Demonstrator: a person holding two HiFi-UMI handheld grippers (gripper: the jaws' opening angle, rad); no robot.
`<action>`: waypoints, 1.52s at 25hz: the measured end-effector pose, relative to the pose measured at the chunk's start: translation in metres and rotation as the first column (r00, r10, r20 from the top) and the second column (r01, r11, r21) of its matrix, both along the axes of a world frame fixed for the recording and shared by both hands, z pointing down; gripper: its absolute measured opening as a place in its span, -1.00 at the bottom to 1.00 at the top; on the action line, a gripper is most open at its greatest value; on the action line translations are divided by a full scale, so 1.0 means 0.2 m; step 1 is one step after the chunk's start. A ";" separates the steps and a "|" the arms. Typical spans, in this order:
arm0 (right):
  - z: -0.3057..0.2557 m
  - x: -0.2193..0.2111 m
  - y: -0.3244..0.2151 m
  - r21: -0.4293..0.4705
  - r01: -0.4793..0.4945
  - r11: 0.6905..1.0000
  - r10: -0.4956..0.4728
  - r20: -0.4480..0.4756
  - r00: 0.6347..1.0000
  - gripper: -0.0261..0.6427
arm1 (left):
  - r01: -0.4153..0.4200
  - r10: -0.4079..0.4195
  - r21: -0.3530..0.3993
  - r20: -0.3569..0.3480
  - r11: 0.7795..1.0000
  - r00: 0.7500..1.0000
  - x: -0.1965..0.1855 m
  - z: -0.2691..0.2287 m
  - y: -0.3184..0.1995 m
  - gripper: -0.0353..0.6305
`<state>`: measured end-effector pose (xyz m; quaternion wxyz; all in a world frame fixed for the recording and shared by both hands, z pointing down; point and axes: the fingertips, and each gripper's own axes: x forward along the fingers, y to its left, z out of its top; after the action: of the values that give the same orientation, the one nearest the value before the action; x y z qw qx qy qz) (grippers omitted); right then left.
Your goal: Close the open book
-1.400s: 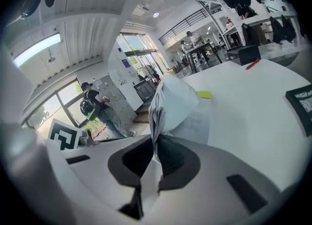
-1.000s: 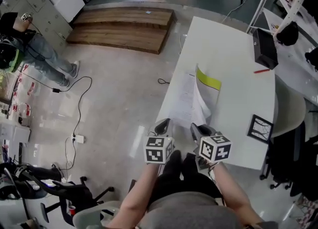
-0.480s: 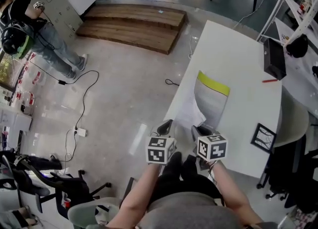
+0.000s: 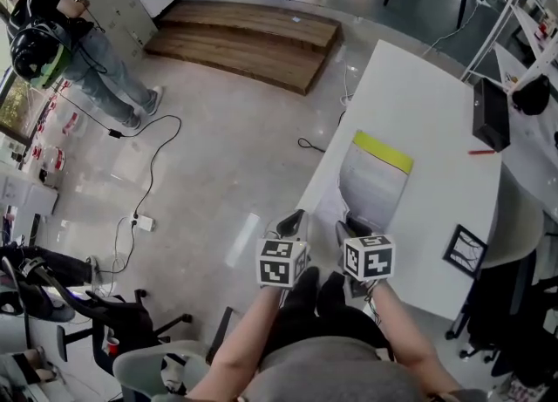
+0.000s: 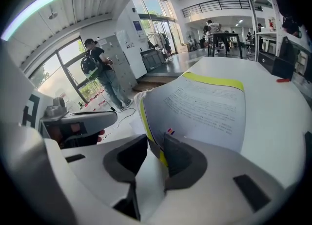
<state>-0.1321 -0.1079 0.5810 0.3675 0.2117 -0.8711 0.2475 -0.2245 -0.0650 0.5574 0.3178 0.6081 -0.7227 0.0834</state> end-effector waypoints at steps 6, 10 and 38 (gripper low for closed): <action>0.00 -0.02 0.02 0.025 0.026 0.999 -0.025 -0.008 1.000 -0.52 | 0.011 -0.011 0.000 -0.002 1.000 1.000 -0.01 0.00 0.02 -0.87; -0.01 -0.02 0.03 0.017 0.032 0.999 -0.033 0.014 0.999 -0.48 | 0.009 -0.009 0.000 0.002 1.000 1.000 -0.01 -0.01 0.03 -0.87; -0.35 0.19 -0.09 0.146 -0.122 0.982 0.081 0.261 0.962 -0.62 | -0.056 0.054 0.039 0.045 0.998 0.998 0.09 -0.11 -0.06 -0.87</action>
<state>-0.0934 -0.1257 0.5116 0.2215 0.2517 -0.9160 0.2203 -0.2071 -0.0760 0.5345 0.2872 0.6320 -0.7141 0.0907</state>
